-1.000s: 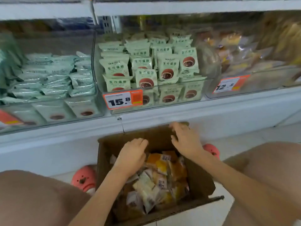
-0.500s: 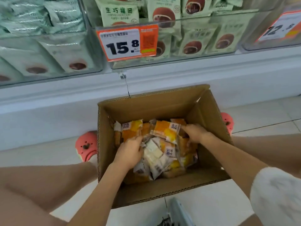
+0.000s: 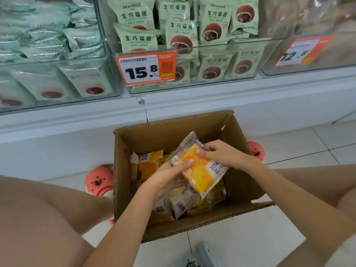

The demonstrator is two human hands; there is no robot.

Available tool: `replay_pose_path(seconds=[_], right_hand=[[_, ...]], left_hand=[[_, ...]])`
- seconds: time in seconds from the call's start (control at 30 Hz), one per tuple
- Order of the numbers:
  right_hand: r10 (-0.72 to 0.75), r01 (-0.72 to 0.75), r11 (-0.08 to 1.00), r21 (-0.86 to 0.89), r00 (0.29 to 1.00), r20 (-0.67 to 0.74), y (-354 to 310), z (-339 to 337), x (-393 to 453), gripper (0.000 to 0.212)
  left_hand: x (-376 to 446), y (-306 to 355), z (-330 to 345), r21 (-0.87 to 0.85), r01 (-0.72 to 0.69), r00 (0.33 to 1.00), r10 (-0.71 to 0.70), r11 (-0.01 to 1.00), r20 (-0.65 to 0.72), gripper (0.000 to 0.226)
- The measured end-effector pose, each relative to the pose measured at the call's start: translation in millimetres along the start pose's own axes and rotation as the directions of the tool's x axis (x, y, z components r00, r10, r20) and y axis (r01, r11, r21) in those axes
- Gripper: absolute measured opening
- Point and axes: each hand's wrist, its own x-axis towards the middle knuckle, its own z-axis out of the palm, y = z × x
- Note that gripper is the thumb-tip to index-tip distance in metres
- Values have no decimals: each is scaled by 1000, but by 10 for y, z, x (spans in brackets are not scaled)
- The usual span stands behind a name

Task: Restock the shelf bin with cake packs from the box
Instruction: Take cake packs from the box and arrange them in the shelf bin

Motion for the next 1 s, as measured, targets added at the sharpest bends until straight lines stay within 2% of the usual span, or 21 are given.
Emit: replay_pose_path(seconds=[0.07, 0.13, 0.17, 0.2, 0.3, 0.4, 0.5, 0.57, 0.7, 0.93, 1.0], right_hand=[[0, 8, 996, 86, 996, -92, -177, -5, -140, 49], [-3, 42, 961, 272, 990, -142, -344, -70, -322, 65], [-4, 59, 924, 378, 989, -145, -419, -120, -424, 64], [-25, 86, 888, 452, 990, -138, -489, -165, -531, 57], [-101, 188, 847, 498, 975, -196, -693, -252, -792, 27], [-128, 281, 838, 468, 935, -332, -973, -385, -989, 25], [-204, 364, 824, 434, 906, -371, -1268, -604, -1221, 31], [-261, 418, 814, 404, 884, -388, -1443, -759, -1359, 34], [-324, 484, 809, 334, 841, -434, -1743, -1013, -1565, 19], [-367, 520, 798, 304, 820, -439, -2072, -1335, -1809, 28], [-371, 525, 805, 276, 809, -457, -2192, -1462, -1875, 30]], left_hand=[[-44, 85, 142, -179, -120, 993, 116, 976, -35, 51], [-93, 222, 232, -301, -190, 982, 174, 934, -78, 55], [-130, 303, 265, -326, -219, 976, 199, 920, -91, 58], [-177, 395, 298, -339, -250, 968, 228, 907, -105, 60], [-361, 716, 438, -352, -365, 931, 336, 862, -143, 59], [-635, 1105, 651, -295, -452, 892, 432, 842, -134, 42], [-870, 1481, 835, -217, -590, 807, 566, 777, -167, 29], [-997, 1689, 965, -233, -644, 765, 617, 729, -186, 19], [-1184, 2037, 1190, -245, -678, 735, 641, 693, -223, 37], [-1390, 2498, 1372, -156, -763, 646, 733, 628, -212, 32], [-1464, 2667, 1425, -70, -786, 615, 763, 615, -200, 33]])
